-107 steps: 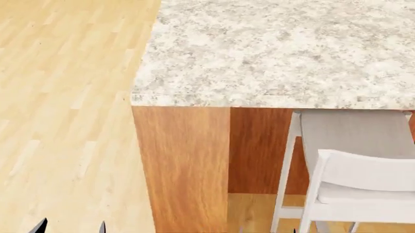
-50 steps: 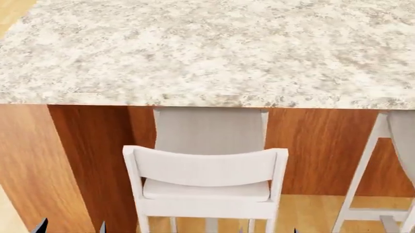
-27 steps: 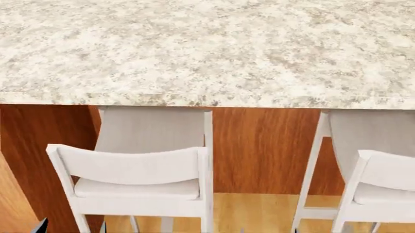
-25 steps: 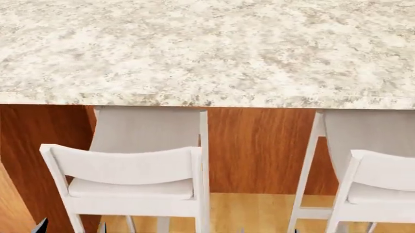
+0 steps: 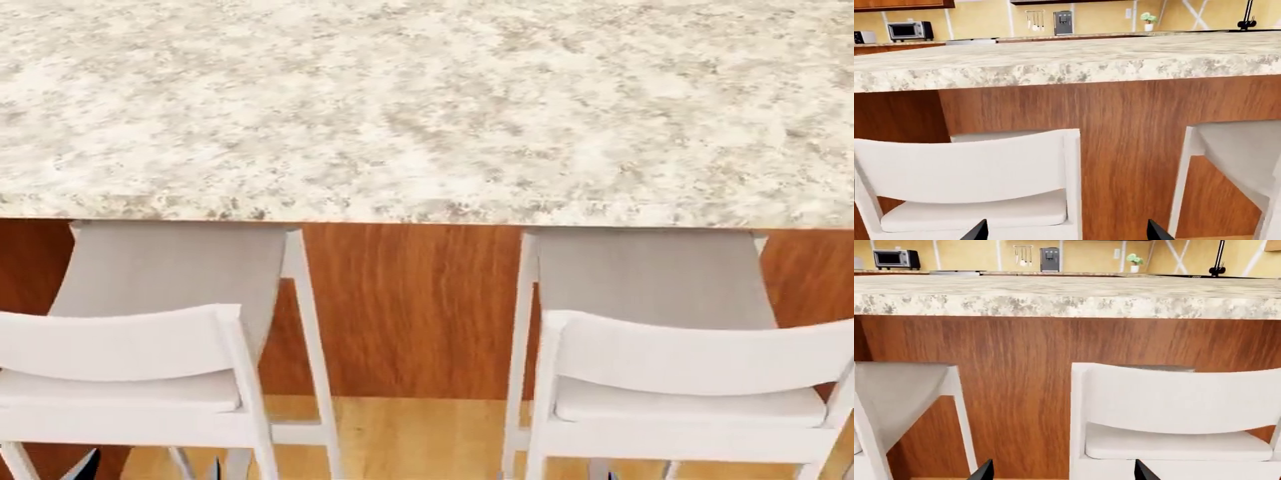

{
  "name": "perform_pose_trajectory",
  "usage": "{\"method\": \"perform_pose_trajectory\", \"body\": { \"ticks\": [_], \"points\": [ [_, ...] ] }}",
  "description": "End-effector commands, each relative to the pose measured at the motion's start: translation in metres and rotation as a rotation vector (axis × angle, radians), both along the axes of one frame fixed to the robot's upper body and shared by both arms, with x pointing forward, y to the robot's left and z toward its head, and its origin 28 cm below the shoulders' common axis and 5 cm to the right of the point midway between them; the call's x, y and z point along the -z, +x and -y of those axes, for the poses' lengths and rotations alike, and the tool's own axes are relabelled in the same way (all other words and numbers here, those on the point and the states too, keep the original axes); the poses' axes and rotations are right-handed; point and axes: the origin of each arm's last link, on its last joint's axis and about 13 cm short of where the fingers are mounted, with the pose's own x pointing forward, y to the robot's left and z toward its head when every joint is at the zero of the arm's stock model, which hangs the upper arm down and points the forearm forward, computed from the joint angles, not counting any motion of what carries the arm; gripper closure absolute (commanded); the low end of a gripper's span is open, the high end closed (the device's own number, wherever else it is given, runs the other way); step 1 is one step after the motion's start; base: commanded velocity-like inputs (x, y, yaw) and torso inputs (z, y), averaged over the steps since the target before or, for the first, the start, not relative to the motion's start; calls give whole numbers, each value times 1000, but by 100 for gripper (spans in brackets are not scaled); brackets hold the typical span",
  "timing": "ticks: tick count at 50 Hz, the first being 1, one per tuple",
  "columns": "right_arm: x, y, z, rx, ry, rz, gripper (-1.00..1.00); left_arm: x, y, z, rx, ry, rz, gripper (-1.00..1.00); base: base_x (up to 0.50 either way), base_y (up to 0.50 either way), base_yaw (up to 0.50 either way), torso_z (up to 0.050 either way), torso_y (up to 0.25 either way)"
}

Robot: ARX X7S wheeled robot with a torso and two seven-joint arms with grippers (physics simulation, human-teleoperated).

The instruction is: Place the cup inside the bowl on the dining table and move the bowl to any counter.

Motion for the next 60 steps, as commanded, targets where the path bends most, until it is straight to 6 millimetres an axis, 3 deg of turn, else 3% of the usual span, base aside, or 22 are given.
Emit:
{"method": "perform_pose_trajectory", "body": {
  "ticks": [1,60],
  "points": [
    [0,0,0,0,-1,1,-100,0,0,0,1,1,0,-100,31,-500,0,0,0],
    [0,0,0,-7,-13,3,-100,0,0,0,3,0,-1,-100,33,-500,0,0,0]
  ]
}}
